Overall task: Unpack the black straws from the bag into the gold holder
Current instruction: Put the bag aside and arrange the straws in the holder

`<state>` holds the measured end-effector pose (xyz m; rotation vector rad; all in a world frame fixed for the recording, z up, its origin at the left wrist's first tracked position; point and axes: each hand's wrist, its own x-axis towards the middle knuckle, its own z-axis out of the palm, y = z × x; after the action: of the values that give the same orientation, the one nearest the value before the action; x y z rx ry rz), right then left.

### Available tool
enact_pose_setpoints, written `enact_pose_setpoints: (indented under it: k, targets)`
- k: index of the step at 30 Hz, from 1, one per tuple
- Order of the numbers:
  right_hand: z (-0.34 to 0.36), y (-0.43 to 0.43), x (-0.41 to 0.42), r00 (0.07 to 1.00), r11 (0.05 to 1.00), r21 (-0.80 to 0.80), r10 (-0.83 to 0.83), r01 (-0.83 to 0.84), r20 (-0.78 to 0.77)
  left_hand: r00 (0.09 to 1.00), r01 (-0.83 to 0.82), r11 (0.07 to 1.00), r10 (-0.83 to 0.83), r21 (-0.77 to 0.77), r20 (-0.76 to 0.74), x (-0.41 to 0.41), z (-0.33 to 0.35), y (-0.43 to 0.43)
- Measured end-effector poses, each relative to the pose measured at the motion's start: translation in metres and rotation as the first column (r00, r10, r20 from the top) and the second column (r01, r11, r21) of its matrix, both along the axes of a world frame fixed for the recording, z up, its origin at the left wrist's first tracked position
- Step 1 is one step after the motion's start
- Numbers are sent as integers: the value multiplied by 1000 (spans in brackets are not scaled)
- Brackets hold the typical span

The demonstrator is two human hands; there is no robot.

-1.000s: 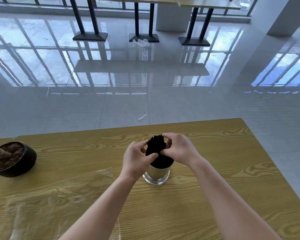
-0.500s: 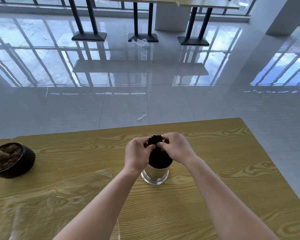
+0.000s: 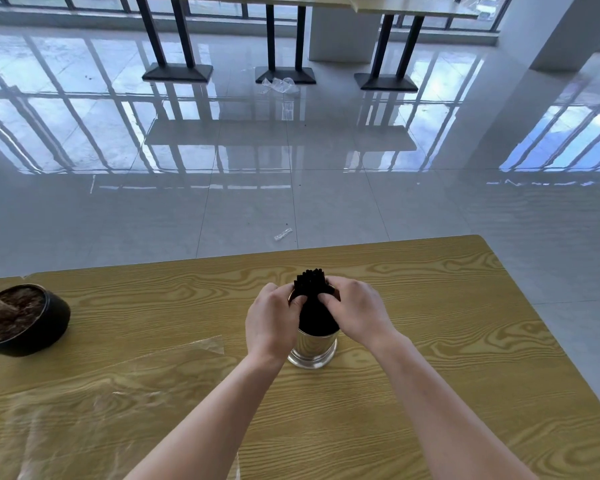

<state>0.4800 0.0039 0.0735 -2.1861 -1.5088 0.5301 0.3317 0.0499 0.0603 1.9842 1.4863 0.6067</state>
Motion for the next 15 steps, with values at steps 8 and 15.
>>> enact_pose_setpoints:
  k: [8, 15]
  targets:
    - [-3, -3, -2, 992, 995, 99, 20, -33, 124, 998, 2, 998, 2, 60, -67, 0, -1, 1]
    - [-1, 5, -4, 956, 981, 85, 145, -172, 254, 998, 12, 998, -9, 54, -64, 0, -1, 2]
